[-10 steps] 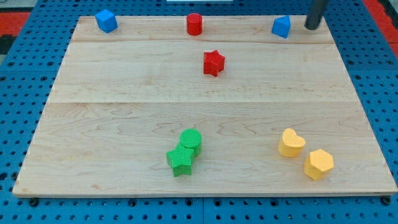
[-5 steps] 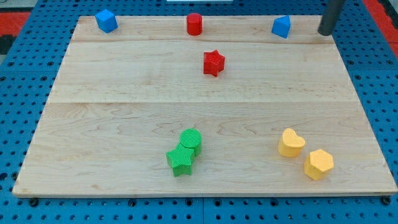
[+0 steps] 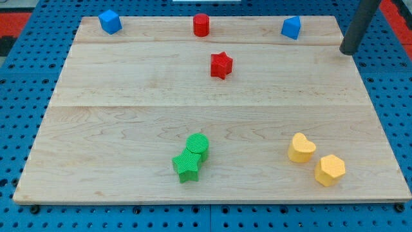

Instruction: Point your arm at bottom right

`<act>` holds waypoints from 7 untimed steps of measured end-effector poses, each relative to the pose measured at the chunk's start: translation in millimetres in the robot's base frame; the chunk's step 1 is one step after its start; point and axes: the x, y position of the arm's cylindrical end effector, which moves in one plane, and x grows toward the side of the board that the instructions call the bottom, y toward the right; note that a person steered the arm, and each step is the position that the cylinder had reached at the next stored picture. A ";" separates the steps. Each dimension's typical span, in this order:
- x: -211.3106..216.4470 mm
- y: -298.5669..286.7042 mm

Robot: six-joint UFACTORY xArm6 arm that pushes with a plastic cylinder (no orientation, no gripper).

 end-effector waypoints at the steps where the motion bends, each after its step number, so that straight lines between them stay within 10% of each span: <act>1: 16.1 -62.8; 4: 44.1 -188.9; 7: 241.7 -10.2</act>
